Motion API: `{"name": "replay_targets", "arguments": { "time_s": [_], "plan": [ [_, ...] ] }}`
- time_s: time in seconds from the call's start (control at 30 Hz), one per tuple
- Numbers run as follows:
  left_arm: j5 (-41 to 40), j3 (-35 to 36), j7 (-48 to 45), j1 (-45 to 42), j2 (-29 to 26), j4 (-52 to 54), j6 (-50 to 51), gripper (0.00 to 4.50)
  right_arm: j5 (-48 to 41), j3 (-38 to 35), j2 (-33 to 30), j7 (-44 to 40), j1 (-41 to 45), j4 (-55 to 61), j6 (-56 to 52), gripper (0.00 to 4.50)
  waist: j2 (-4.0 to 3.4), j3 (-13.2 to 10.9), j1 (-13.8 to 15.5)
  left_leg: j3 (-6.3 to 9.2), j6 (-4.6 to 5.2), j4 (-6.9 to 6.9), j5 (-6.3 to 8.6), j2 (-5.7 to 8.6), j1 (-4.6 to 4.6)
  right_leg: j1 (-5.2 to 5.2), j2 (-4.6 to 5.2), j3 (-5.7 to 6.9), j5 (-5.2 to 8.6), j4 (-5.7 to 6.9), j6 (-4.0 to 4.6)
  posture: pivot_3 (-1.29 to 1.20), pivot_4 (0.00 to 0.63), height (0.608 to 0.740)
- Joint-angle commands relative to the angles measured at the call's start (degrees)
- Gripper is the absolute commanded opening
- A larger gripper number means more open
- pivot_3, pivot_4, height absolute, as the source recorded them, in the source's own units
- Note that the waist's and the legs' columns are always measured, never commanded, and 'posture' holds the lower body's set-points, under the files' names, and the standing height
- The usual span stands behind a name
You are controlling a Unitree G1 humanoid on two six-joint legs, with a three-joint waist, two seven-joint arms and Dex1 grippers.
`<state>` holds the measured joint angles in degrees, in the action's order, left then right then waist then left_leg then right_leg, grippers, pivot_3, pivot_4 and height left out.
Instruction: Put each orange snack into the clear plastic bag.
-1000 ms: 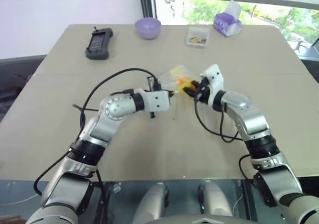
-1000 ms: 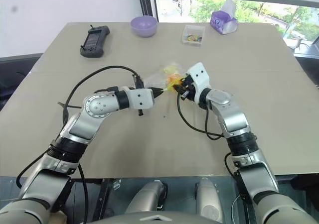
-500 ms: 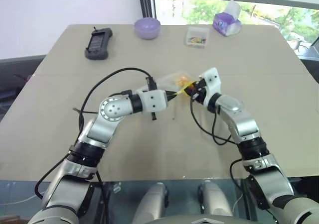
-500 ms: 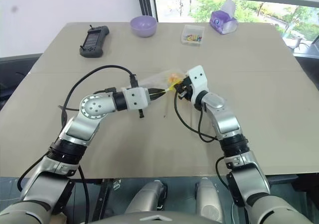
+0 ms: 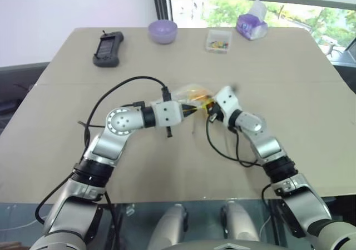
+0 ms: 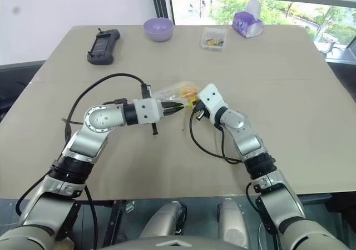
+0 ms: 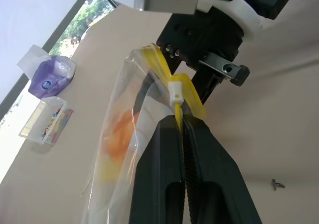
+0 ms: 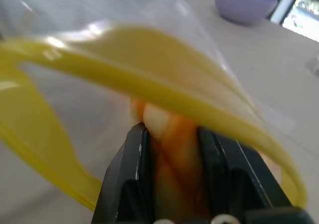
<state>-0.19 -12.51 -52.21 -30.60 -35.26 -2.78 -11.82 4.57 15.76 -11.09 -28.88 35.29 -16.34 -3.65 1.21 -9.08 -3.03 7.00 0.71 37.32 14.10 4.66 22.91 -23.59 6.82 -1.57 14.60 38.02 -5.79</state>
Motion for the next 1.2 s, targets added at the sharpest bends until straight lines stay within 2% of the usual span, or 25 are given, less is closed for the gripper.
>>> {"name": "replay_targets", "arguments": {
  "time_s": [0.03, 0.2, 0.3, 0.33, 0.4, 0.9, 1.07, 1.2],
  "plan": [
    [-0.87, 1.45, -0.16, 0.94, -0.41, 1.19, -0.89, 0.00, -3.68, -2.62, 2.56, -0.51, 1.84, 0.46, -0.92, 1.31, 0.00, 0.00, -0.29, 0.00, 0.00, 0.00, 0.00, 0.00, 0.00, 0.00, 0.00, 0.00, 0.00, 0.00, 0.00, 0.00, 0.150, 0.740],
    [0.33, 2.00, 0.25, 2.94, -1.24, -0.45, -2.51, 0.00, -7.87, -4.47, 3.35, -4.58, 2.74, 0.13, -5.66, 1.31, 0.00, 0.00, -0.38, 0.02, 0.00, 0.00, 0.00, 0.00, -0.01, 0.01, 0.00, 0.00, 0.00, 0.00, 0.00, 0.00, 0.150, 0.740],
    [0.04, 3.07, 1.64, 2.93, -0.83, -1.33, -0.89, 0.00, -7.37, -4.51, 2.60, -4.80, 3.04, 0.23, -6.40, 2.04, -0.01, 0.00, -0.38, 0.03, 0.00, 0.00, 0.00, 0.00, -0.01, 0.00, 0.00, 0.00, 0.00, 0.00, 0.00, 0.00, 0.150, 0.740],
    [-0.51, 3.81, 2.57, 2.64, -0.29, -1.64, 0.86, 0.00, -6.61, -4.42, 2.13, -4.27, 2.88, 0.71, -6.39, 2.59, -0.01, 0.00, -0.37, 0.04, 0.00, 0.00, 0.00, 0.00, -0.01, 0.00, 0.00, 0.01, 0.00, 0.00, 0.00, 0.00, 0.150, 0.740],
    [-1.40, 5.18, 4.32, 1.77, 0.60, -2.22, 4.52, 0.00, -5.40, -4.10, 0.85, -4.02, 2.49, 1.81, -6.37, 3.41, -0.01, 0.00, -0.38, 0.03, 0.00, 0.00, 0.00, 0.01, -0.01, 0.00, 0.00, 0.01, 0.00, 0.01, 0.00, 0.00, 0.150, 0.740],
    [-10.64, 12.02, 6.56, -3.76, 5.14, -3.55, 21.39, 0.00, -6.25, -7.58, -8.46, -5.90, 0.72, 14.75, -12.24, 3.41, 0.00, 0.00, -0.27, 0.03, 0.00, 0.02, 0.00, 0.02, 0.01, 0.01, 0.03, 0.01, 0.00, 0.01, 0.00, 0.00, 0.150, 0.740],
    [-14.47, 14.34, 6.37, -5.75, 5.53, -3.39, 26.26, 0.00, 0.55, -4.58, -15.53, -6.73, -1.89, 14.88, -6.17, 3.41, 0.00, 0.00, 0.12, 0.02, 0.01, 0.02, 0.00, 0.03, 0.02, 0.01, 0.04, 0.02, 0.00, -0.01, 0.00, 0.00, 0.150, 0.740],
    [-15.01, 14.61, 6.09, -6.01, 5.39, -3.26, 27.18, 0.00, 3.02, -2.50, -15.94, -6.48, -2.55, 13.00, -4.52, 3.41, 0.00, 0.00, -0.14, -0.01, 0.00, 0.02, 0.00, 0.02, 0.01, 0.00, 0.03, 0.00, 0.00, 0.01, 0.00, 0.00, 0.150, 0.740]
  ]
}}
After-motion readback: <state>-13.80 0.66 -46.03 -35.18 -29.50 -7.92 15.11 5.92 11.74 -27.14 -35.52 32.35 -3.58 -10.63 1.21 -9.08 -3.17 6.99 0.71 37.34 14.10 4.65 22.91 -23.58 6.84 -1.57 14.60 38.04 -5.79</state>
